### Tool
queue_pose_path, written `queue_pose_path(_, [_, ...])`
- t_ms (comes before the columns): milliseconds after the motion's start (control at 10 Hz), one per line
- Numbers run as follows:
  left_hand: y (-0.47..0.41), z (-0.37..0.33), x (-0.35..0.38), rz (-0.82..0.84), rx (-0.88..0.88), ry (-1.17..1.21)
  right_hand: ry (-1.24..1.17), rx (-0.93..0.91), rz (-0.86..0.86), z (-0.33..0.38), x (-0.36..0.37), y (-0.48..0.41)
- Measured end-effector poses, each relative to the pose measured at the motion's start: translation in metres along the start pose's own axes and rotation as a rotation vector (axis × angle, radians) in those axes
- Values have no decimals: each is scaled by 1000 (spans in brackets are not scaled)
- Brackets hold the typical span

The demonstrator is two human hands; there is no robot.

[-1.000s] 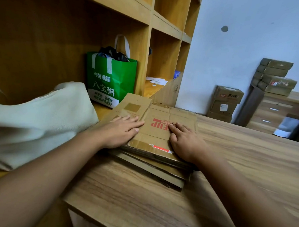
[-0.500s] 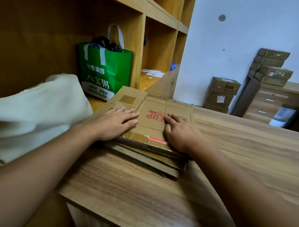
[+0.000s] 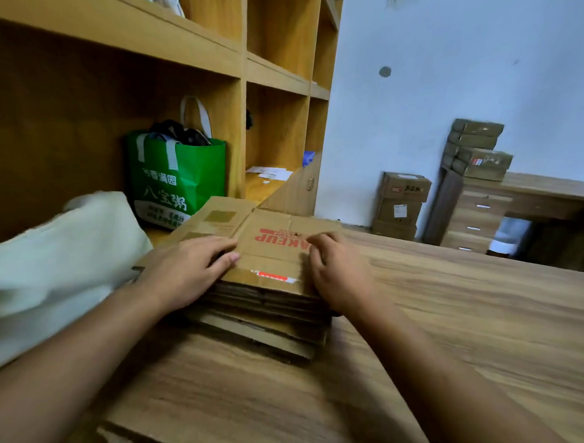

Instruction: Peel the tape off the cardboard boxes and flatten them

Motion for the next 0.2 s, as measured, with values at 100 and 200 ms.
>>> queue_pose_path(100, [25, -12, -29, -171, 1, 97, -90, 5, -62, -4, -34, 33])
queue_pose_path(200, [65, -33, -42, -229, 56, 231, -136, -18, -105, -14, -63, 85])
Point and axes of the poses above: each hand's wrist, its own y-axis away from the middle knuckle, its own x-axis out of the palm, z = x × y, the point moved 8 cm from there along -y, towards the middle knuckle, and after that the axes turned 8 degrees about -y, right-handed, at the moved point
